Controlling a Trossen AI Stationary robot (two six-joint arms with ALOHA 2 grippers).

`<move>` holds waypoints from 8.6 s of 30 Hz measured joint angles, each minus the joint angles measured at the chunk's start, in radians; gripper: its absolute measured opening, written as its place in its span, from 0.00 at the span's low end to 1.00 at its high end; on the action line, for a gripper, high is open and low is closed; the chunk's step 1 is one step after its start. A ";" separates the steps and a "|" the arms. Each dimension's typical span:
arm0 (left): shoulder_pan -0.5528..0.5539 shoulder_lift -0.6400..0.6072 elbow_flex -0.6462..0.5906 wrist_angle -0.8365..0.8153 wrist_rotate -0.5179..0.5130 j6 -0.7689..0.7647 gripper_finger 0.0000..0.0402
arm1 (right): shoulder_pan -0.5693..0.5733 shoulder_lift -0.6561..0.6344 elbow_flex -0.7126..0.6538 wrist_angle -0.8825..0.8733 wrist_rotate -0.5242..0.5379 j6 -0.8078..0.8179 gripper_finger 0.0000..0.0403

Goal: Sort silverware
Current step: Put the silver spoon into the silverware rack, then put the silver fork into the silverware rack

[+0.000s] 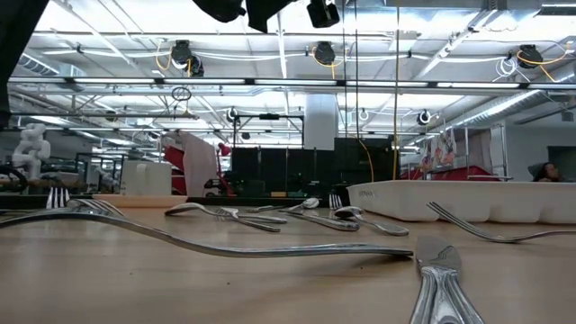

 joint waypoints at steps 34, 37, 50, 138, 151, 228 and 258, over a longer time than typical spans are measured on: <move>0.367 0.002 0.000 -0.651 -0.017 0.437 0.41 | -0.179 -0.004 0.501 -1.636 0.119 0.936 0.00; 0.368 0.002 0.000 -0.652 -0.017 0.438 0.41 | -0.230 0.051 0.500 -1.790 0.058 1.018 0.00; 0.358 0.002 -0.001 -0.715 -0.016 0.531 0.41 | -0.377 0.324 0.360 -1.784 -0.033 0.897 0.00; 0.358 0.002 -0.001 -0.771 -0.134 0.719 0.41 | -0.812 0.367 0.369 -1.775 -0.186 0.189 0.00; 0.358 0.002 -0.001 -0.789 -0.134 0.749 0.41 | -0.990 0.457 0.362 -1.781 -0.049 0.074 0.00; 0.358 0.002 -0.001 -0.787 -0.201 0.856 0.41 | -0.792 0.802 0.247 -1.524 -0.005 0.031 0.04; 0.359 -0.003 -0.001 -0.506 -0.090 0.651 0.41 | -0.790 0.791 0.600 -1.429 -0.218 0.396 0.30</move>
